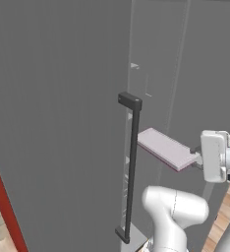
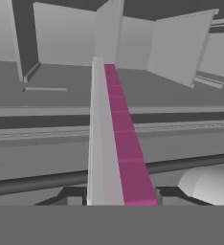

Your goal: The ice cube tray has been filled with water. Take the tray and place it in the freezer to make ice. Close the freezer door after placing the tray.

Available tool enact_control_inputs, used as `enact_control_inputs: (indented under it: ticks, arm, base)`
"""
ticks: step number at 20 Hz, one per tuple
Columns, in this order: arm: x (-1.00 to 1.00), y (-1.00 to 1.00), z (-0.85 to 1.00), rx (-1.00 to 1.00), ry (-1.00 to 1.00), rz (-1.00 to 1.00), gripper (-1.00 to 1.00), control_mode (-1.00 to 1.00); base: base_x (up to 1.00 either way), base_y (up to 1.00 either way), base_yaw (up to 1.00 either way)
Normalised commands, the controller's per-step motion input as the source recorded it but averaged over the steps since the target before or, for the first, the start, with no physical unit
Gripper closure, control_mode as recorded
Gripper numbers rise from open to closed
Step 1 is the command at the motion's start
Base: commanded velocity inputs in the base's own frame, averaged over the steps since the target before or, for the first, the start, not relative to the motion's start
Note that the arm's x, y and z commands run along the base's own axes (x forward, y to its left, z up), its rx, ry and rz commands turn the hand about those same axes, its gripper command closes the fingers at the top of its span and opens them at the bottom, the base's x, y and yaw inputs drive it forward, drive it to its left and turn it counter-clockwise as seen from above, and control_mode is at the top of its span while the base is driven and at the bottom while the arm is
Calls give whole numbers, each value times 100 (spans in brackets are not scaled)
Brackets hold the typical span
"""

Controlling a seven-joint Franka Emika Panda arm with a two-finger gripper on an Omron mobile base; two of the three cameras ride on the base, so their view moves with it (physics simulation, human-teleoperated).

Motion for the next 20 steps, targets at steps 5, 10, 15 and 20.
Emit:
enact_control_inputs:
  ticks: [5, 10, 15, 20]
  arm:
    - [0, 0, 0, 0, 0, 0, 100, 100]
    - [0, 0, 0, 0, 0, 0, 100, 100]
    - [12, 0, 0, 0, -3, -2, 100, -100]
    - [7, 0, 3, 0, -7, -2, 100, -100]
  base:
    - [23, -14, -5]
    - [20, 0, -3]
    - [4, 0, -1]
    - [0, 0, 0]
